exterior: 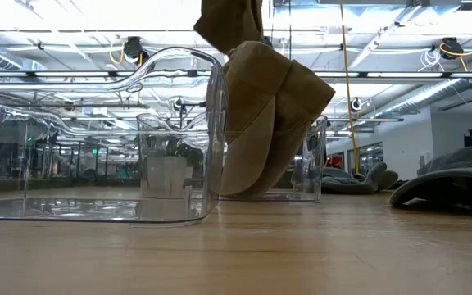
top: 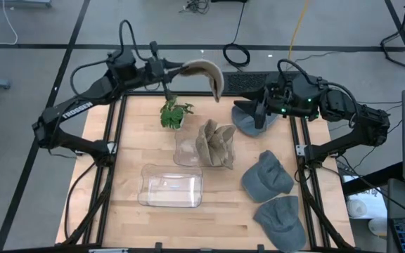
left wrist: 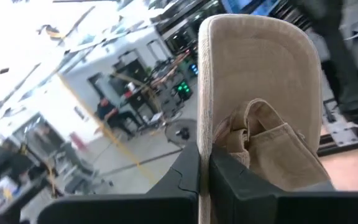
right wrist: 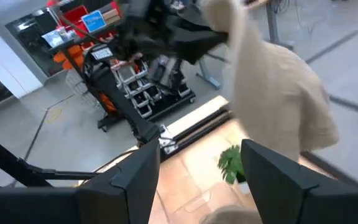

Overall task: Pick & Place hat
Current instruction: Put the brown cap into the top transparent bin

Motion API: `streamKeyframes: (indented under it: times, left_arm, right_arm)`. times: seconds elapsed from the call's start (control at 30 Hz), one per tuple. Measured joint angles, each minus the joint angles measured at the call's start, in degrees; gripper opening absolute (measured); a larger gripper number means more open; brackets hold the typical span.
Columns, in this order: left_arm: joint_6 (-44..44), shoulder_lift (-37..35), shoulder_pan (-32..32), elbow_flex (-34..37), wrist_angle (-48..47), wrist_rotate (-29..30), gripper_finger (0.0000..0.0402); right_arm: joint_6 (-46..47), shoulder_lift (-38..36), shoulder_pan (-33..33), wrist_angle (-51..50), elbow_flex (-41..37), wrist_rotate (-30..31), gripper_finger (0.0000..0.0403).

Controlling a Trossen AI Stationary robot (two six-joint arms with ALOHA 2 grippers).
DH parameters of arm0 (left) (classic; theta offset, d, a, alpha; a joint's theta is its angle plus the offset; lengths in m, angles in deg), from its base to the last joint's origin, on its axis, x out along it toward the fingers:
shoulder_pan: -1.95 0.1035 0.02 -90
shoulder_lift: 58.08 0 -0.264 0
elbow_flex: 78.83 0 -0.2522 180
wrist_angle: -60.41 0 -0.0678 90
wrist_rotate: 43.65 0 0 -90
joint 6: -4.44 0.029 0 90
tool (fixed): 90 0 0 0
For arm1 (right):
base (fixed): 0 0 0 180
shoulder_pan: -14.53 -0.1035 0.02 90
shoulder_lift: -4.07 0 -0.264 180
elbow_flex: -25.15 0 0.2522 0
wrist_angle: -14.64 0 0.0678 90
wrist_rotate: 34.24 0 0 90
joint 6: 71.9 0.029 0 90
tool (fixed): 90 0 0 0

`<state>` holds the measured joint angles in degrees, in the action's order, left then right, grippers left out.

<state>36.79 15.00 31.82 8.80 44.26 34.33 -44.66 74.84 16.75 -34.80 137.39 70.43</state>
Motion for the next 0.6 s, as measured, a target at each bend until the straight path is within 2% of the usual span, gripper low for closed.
streamKeyframes:
  times: [0.13,0.37,0.6]
  left_arm:
    - [1.73,-1.38,-3.34,0.0,-0.07,-1.14,0.001]
    - [2.32,-5.83,-8.22,-0.02,-0.51,-5.27,0.001]
    - [-0.22,-10.49,-11.58,-0.04,-0.12,-11.49,0.001]
  right_arm:
    - [3.76,-0.49,0.0,-3.32,-0.02,-1.37,0.0212]
    - [3.54,-3.77,0.02,-5.33,-0.02,-6.04,0.0218]
    - [1.7,-5.64,0.02,-5.11,-0.02,-6.22,0.0256]
